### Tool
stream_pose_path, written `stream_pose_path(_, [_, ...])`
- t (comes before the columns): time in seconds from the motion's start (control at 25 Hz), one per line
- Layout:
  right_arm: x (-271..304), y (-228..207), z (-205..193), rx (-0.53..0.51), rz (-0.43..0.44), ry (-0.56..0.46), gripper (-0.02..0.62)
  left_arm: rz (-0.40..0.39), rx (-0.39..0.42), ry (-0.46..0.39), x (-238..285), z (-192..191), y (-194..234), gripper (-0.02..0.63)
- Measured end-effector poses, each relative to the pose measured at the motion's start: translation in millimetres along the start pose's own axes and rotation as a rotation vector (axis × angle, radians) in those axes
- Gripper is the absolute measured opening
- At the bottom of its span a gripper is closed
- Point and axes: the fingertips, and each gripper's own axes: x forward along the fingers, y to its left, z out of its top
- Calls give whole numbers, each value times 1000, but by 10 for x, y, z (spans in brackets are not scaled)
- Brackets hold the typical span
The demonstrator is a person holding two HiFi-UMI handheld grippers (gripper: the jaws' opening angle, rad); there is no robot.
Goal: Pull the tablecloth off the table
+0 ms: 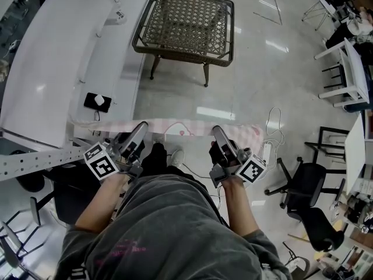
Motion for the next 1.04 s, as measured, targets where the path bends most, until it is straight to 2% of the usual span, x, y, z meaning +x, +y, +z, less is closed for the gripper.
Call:
stream_pose_path(0.52, [63,-87,-15,5,-9,20,6,14,-8,-3,10,-14,80,2])
stream_pose_path(0.68, [95,-47,-24,8,16,22,6,17,-6,-4,8,-8,89,2])
stream_pose_path(1.04, [65,-92,8,3,-6,28,6,19,-1,-8,32,3,62,2])
